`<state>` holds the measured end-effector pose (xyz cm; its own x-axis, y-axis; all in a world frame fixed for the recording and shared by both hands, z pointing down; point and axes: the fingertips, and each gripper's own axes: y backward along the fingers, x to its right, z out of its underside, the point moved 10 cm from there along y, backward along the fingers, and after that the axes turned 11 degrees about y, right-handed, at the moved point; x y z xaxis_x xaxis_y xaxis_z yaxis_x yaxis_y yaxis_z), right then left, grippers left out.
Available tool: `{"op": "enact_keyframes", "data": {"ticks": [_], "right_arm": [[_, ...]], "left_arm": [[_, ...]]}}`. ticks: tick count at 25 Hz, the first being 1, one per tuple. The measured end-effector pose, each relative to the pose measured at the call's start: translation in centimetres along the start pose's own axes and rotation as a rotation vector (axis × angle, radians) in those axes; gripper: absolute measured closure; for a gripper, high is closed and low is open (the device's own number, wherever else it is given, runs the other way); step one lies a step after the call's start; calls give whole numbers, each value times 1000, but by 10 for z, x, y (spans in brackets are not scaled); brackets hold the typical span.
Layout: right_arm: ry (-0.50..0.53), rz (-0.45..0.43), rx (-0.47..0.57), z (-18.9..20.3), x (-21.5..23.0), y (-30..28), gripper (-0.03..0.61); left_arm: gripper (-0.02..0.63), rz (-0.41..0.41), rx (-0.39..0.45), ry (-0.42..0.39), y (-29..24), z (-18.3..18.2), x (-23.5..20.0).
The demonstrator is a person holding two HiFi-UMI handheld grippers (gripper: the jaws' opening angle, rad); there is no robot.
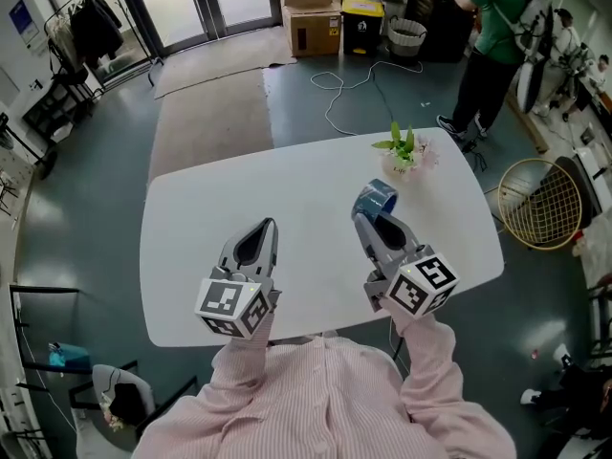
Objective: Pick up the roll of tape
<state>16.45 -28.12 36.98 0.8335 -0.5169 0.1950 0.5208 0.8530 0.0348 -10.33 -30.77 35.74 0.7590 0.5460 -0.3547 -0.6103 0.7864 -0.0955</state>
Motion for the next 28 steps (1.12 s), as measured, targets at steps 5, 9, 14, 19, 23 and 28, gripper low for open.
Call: {"op": "enact_keyframes", "data": {"ticks": [5,9,14,19,23,28], "right_arm": [[10,12,-3,0,-1,0,531],[14,13,-6,-1,-2,0,531],[34,19,-13,1,-3,2,531],[57,23,-26,-1,-5,2,531],[68,27,-35,-1,-6,3,531],[70,28,-37,0,-7,4,531]], "left_arm": [[614,-9,5,0,3,-1,-2],[614,-14,5,0,4,-3,-3],[614,-26,-7,-12,4,2,-5],[614,-30,-15,-11,6,3,-6],[614,-35,-18,-7,8,3,-6],[614,-35,-19,-6,9,5,-6]]}}
